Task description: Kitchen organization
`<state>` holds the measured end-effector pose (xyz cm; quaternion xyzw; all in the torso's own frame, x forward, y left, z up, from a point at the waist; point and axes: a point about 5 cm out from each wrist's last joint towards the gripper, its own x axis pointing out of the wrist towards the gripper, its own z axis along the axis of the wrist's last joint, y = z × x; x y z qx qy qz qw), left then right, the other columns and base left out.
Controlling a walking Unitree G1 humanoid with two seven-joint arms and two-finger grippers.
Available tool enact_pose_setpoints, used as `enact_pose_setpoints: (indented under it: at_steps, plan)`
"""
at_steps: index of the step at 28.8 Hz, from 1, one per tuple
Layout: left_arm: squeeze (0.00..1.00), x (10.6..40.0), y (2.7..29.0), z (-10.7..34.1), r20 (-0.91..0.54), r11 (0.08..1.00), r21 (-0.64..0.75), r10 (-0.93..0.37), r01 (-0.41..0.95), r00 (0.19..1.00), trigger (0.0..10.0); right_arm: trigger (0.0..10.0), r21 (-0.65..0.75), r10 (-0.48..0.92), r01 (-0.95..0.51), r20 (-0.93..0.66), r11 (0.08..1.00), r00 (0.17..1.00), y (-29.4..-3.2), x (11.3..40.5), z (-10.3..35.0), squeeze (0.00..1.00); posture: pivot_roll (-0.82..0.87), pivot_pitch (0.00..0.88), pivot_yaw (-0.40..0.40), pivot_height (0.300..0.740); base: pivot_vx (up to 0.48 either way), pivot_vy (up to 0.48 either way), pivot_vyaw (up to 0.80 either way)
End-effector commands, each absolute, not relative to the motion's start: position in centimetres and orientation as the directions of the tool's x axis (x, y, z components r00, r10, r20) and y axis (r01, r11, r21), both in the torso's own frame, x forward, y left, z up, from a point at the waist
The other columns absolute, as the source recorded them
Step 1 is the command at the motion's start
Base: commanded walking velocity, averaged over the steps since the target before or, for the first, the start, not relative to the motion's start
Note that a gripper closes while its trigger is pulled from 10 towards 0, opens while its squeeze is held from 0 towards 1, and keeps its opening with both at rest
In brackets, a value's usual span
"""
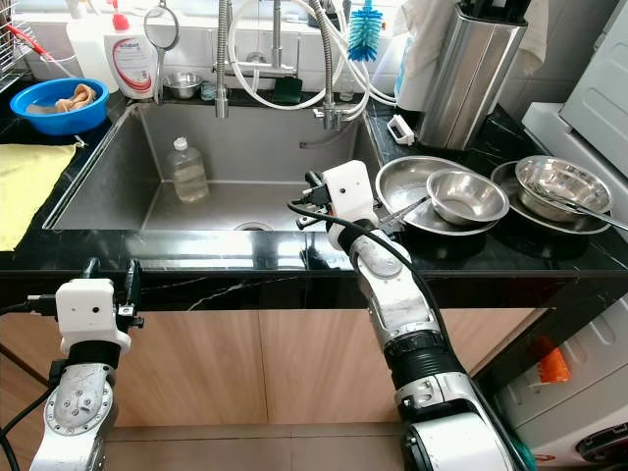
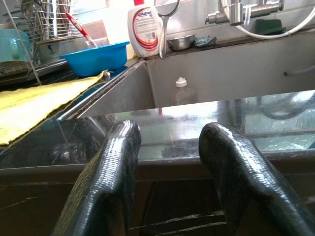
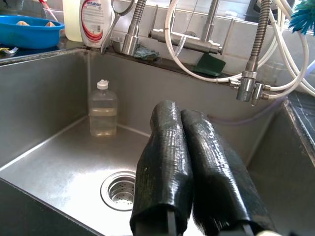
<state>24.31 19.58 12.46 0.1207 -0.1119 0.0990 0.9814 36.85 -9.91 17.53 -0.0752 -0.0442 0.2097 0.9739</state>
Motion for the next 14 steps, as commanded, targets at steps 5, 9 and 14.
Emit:
enact_pose_setpoints:
  at_steps: [5, 9, 14]
  plan:
    - [0.00, 24.0, 19.6, 12.0, 0.213, 0.951, 0.228, 0.163, -0.211, 0.963, 10.0, 10.0, -0.163, 0.403, -0.399, -0.011, 0.902, 0.915, -10.2, 37.0, 16.6, 0.00, -0.01, 0.007, -0.065, 0.740, 0.000, 0.000, 0.00]
    - [0.00, 23.9, 19.6, 12.0, 0.208, 0.951, 0.229, 0.161, -0.209, 0.965, 10.0, 10.0, -0.163, 0.398, -0.400, -0.044, 0.902, 0.916, -10.2, 37.0, 16.1, 0.00, -0.01, 0.007, -0.065, 0.740, 0.000, 0.000, 0.00]
    - [0.00, 23.9, 19.6, 12.0, 0.206, 0.951, 0.231, 0.160, -0.207, 0.965, 10.0, 10.0, -0.156, 0.380, -0.384, -0.054, 0.910, 0.923, -10.3, 37.0, 15.7, 0.00, -0.01, 0.014, -0.064, 0.740, 0.000, 0.000, 0.00]
